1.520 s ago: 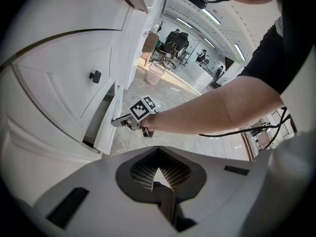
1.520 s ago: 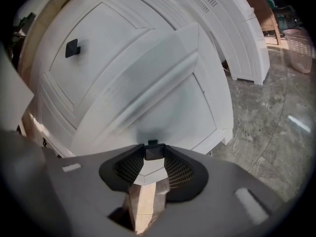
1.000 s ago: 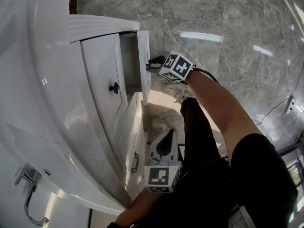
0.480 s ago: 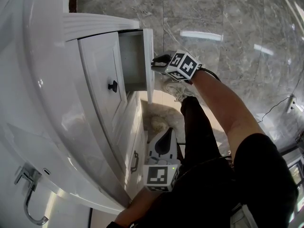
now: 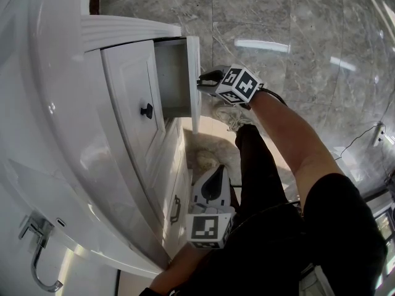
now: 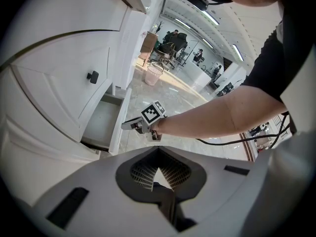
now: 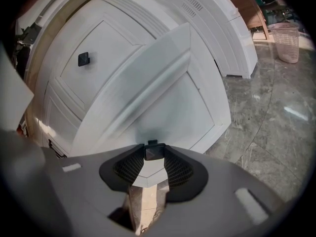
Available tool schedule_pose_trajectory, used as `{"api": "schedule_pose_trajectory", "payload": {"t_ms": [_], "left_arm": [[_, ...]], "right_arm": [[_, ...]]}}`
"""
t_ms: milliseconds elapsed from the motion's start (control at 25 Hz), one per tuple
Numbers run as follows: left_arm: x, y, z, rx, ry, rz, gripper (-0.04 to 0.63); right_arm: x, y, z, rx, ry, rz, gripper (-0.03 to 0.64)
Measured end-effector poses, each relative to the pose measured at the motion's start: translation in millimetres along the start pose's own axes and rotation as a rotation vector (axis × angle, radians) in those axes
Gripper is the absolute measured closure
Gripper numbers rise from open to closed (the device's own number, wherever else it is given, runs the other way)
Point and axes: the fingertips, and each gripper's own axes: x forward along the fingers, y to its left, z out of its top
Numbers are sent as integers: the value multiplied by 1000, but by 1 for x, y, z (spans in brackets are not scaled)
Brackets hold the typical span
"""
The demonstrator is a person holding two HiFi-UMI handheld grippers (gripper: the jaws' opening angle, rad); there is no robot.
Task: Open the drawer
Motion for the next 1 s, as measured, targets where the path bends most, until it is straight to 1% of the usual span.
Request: {"api": "schedule_pose_trajectory", "payload": {"t_ms": [200,360,480,1000], "left_arm": [[-1,1,2,8,-7,8,604],[-1,-3,1,13,-10,-6,604],[-2,-1,3,20,-13,3,604],[-3,1,9,18,-20,11,604]], "right_arm": [[0,0,0,11,-8,1,491],[-3,-1,-2,8,-2,1,491],[-5,-1,-3,13,-2,0,491],[-16,-4,-9,18,8,-9,491]]}}
